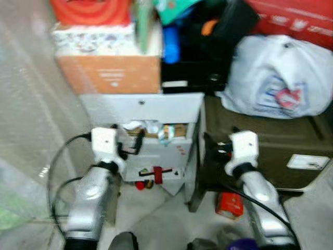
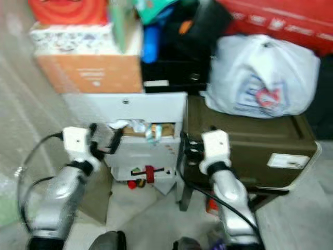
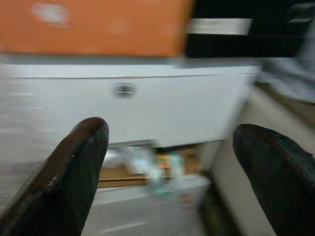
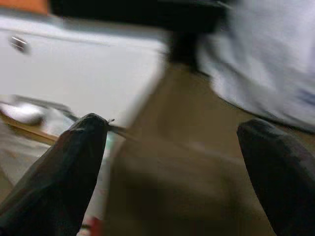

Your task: Clean up the room

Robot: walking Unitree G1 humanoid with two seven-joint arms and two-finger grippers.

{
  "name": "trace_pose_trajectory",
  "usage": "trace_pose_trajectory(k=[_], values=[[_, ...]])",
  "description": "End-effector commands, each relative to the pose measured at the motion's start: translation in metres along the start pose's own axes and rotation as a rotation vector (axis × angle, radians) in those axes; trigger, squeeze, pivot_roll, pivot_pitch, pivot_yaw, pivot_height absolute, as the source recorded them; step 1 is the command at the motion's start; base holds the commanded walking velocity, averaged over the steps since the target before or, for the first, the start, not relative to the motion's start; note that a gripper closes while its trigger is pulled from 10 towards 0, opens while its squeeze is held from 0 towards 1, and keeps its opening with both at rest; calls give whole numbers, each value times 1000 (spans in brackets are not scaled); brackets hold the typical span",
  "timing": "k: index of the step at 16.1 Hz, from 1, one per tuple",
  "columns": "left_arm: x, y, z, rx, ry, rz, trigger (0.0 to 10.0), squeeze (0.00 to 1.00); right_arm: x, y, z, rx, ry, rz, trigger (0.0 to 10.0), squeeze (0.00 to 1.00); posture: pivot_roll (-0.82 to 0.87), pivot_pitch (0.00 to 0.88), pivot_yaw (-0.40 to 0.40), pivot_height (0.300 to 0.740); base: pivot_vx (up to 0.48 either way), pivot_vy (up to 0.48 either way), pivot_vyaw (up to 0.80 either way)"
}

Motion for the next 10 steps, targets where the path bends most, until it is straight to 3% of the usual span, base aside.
trace_pose_trajectory(k=[1, 7, 10], values=[[2, -2, 7, -10, 16, 13, 10000, 0, -2, 3, 4, -10, 13, -11, 10000, 0, -36, 117, -10, 740, 0, 0, 0], [2, -2, 8, -2, 17, 17, 10000, 0, -1, 4, 5, -5, 21, -13, 10000, 0, -37, 117, -8, 740, 0, 0, 0], [2, -2, 9, -12, 18, 20, 10000, 0, -1, 4, 7, 7, 26, -15, 10000, 0, -37, 117, -7, 740, 0, 0, 698]])
Point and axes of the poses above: a point about 5 cm out from each wrist's last joint towards the gripper, its own x axis pointing back from the gripper into the wrist, its own y axis along the axis of the wrist's last joint, z = x × y, the point moved 3 cm from there along -x, pointing out of the wrist towards the gripper, and after that the axes turned 15 degrees about -x, right-handed, at the moved point
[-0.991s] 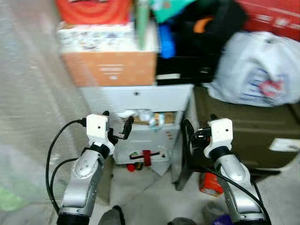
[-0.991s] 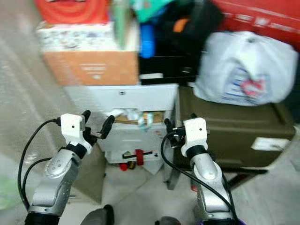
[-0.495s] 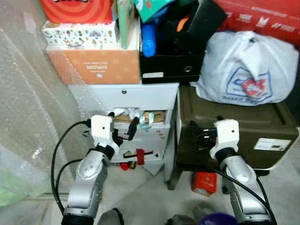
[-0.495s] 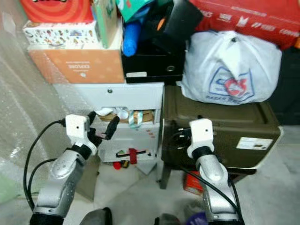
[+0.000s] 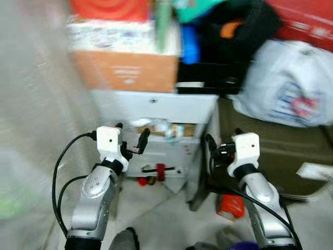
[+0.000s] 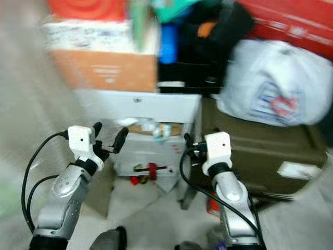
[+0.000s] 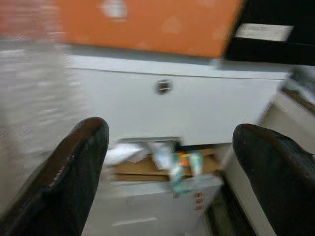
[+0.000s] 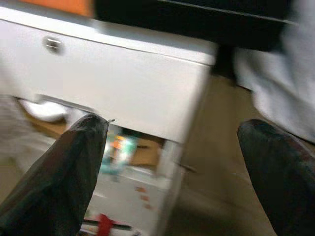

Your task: Clean up the room

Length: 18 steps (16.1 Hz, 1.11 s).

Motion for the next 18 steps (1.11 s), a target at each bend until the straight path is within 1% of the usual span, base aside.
trace_pose_trajectory(k=[1, 2, 3, 4, 6, 8, 10, 11, 13, 15, 18], values=[[3, 2, 1, -32, -6, -4, 10000, 0, 3, 4, -3, 30, 3, -7, 10000, 0, -38, 118, -8, 740, 0, 0, 800], [4, 4, 3, -72, 2, -3, 10000, 0, 6, 6, -6, 37, 2, -6, 10000, 0, -38, 118, -8, 740, 0, 0, 800], [7, 5, 5, -87, 11, -4, 10000, 0, 9, 6, -10, 48, 0, -2, 10000, 0, -41, 118, -9, 740, 0, 0, 800], [12, 5, 10, -88, 32, 7, 10000, 0, 12, 6, -17, 59, -9, 5, 10000, 0, -41, 118, -9, 740, 0, 0, 800], [22, 4, 14, -96, 44, 15, 10000, 0, 17, 4, -27, 68, -31, 17, 10000, 0, -42, 118, -11, 740, 0, 0, 800], [34, -3, 16, -106, 61, 43, 10000, 0, 22, 2, -27, 58, -48, 23, 10000, 0, -33, 116, -11, 740, 0, 0, 669], [49, -8, 17, -128, 62, 76, 10000, 0, 36, 0, -29, 63, -65, 39, 10000, 0, -27, 113, -13, 740, 0, 0, 547], [57, -13, 23, -115, 93, 111, 10000, 0, 49, -6, -36, 62, -91, 68, 10000, 0, -30, 114, -13, 740, 0, 0, 494], [56, -11, 24, -131, 98, 96, 10000, 0, 55, -9, -47, 58, -143, 86, 10000, 0, -32, 112, -12, 740, 0, 0, 206], [55, -9, 22, -138, 87, 88, 10000, 0, 56, -7, -48, 79, -145, 76, 10000, 0, -34, 109, -11, 740, 0, 0, 609], [56, -9, 24, -143, 106, 88, 10000, 0, 55, -8, -45, 61, -137, 81, 10000, 0, -33, 109, -10, 740, 0, 0, 800]])
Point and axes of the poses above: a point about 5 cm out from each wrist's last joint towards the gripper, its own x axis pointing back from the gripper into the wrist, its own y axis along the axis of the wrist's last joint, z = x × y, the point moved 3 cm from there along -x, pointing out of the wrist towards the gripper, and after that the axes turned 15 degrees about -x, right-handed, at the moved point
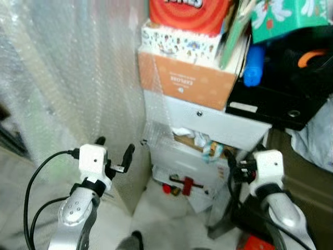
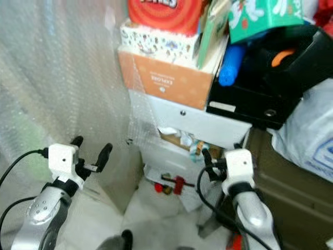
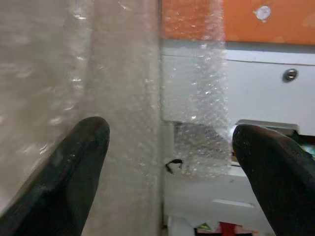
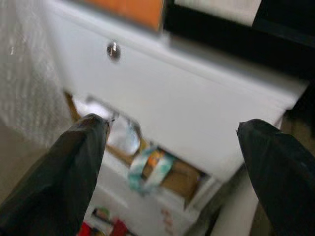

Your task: Clean up the room

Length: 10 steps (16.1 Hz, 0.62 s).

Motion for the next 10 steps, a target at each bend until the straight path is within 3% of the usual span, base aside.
trace_pose_trajectory(k=[1, 3, 6, 10], values=[[5, -5, 11, -22, 50, 30, 10000, 0, 1, 0, -3, -2, -14, 9, 10000, 0, -31, 113, -12, 740, 0, 0, 800], [7, -6, 14, -34, 79, 28, 10000, 0, 2, 0, -3, -6, -11, 10, 10000, 0, -31, 117, -13, 740, 0, 0, 619], [5, -10, 15, -45, 79, 36, 10000, 0, 0, 1, -1, -18, -4, 8, 10000, 0, -30, 119, -14, 740, 0, 0, 0], [-12, 2, 14, -35, 88, -6, 10000, 0, -16, 18, 6, -38, -15, -62, 10000, 0, -35, 113, -10, 740, 0, 0, 0]])
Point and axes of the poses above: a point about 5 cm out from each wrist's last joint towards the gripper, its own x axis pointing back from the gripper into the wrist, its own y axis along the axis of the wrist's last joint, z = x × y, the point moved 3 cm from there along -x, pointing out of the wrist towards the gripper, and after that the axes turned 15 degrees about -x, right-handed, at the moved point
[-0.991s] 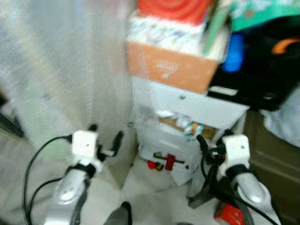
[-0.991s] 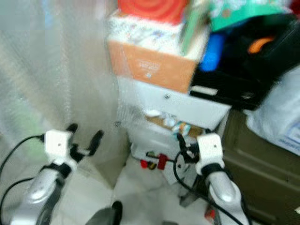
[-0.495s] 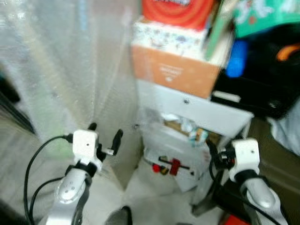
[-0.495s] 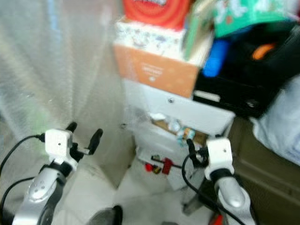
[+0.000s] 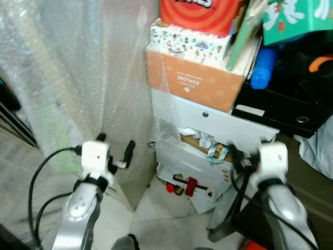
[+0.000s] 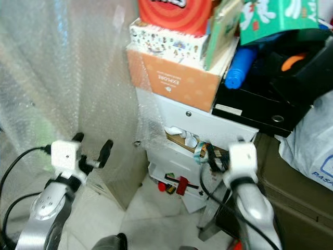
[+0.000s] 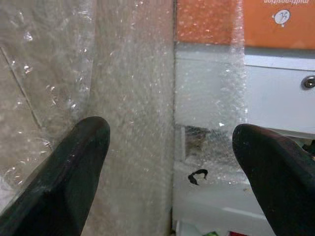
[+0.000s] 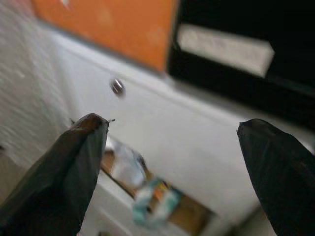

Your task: Clean up the room

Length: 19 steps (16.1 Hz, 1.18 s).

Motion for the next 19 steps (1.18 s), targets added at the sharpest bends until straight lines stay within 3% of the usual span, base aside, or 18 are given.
trace_pose_trajectory(k=[1, 6, 19], values=[[-6, 3, 13, -10, 65, 2, 10000, 0, 2, -3, -4, -1, -30, 15, 10000, 0, -39, 111, -9, 740, 0, 0, 0], [-23, 23, 2, 23, 50, -56, 10000, 0, -3, 5, 5, 3, -20, -20, 10000, 0, -48, 109, -8, 740, 0, 0, 0], [-22, 21, 2, 57, 62, -20, 10000, 0, -4, 1, 8, -10, -10, 1, 10000, 0, -48, 112, -12, 740, 0, 0, 0]])
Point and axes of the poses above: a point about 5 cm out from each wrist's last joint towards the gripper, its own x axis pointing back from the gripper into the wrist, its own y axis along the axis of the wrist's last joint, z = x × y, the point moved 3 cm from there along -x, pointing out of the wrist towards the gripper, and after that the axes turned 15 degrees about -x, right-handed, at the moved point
